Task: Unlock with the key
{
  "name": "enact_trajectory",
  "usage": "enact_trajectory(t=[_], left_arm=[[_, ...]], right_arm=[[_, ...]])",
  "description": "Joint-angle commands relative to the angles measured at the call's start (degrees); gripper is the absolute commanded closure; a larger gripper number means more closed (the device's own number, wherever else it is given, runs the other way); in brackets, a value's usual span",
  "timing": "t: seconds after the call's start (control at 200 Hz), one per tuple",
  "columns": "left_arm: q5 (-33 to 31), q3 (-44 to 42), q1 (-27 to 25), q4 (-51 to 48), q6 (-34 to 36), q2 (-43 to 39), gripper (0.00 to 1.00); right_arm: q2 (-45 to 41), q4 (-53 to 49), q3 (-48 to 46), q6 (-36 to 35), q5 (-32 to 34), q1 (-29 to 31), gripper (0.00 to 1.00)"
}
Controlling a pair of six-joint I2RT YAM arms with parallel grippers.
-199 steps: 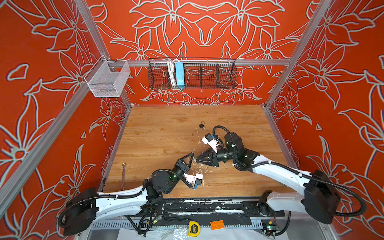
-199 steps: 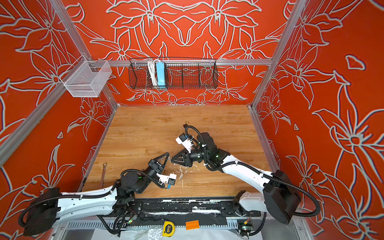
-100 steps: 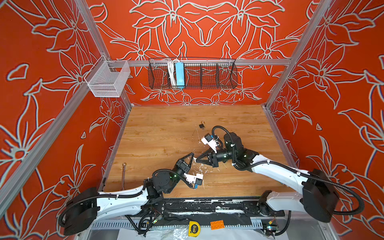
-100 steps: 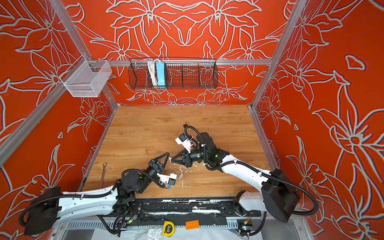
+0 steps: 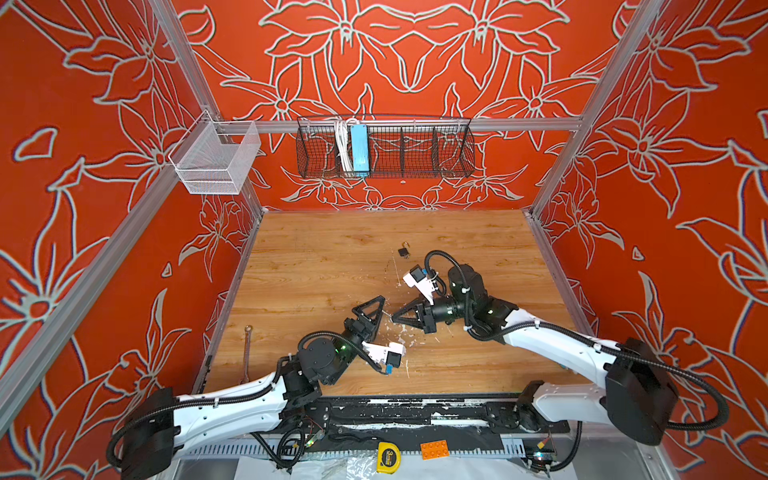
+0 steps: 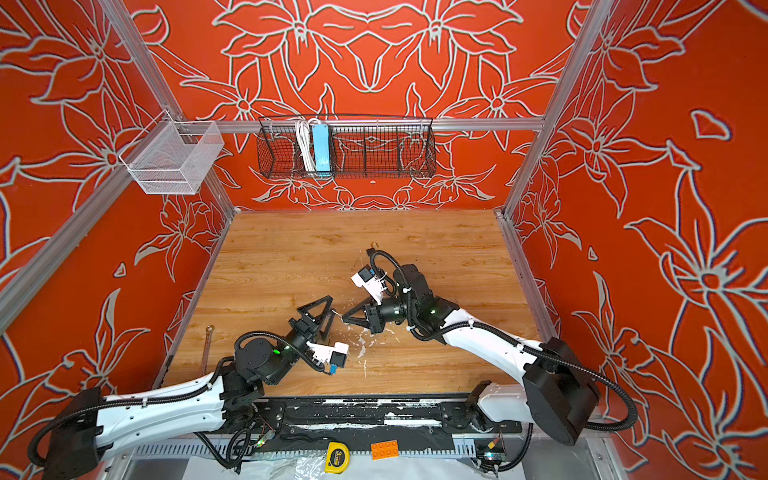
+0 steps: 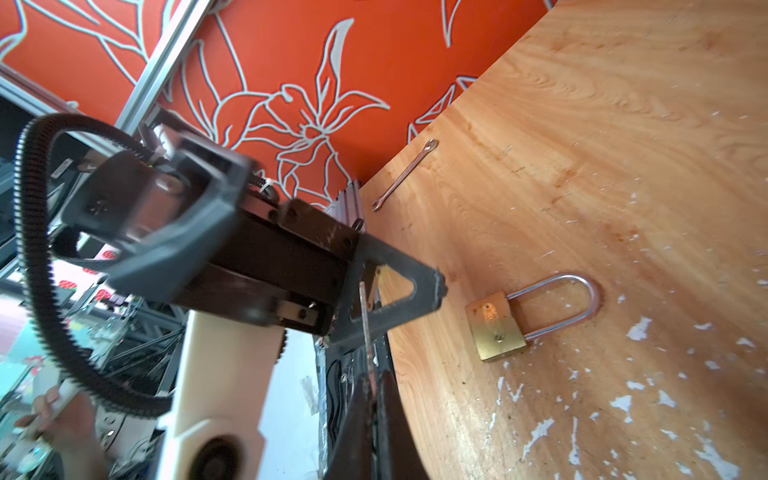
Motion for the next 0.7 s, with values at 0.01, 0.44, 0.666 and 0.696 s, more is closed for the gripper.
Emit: enact_trajectory(t=[0.01,0.44,0.666,0.696], left_arm=[[4.2,1.25,0.86,-8.66,-10.71,-3.81,0.03],[4.44,26.62,15.52,-47.91,-104.7,2.66,0.03],[9.5,28.54,16.49,-61.37,-131.38,11.54,0.03],[9.69,29.57,16.48,-64.66,-134.08,13.12,0.03]], right_arm=[[-2.99,1.94,-2.2,1.4,7.93,-3.27,1.0],[-6.82,5.83,-12.25,4.16,28.18,-12.32,1.0],[-9.72,5.92,-13.93,2.15,32.32,-12.3,1.0],[-9.91,5.97,-14.07,2.15,32.41,-12.36,1.0]])
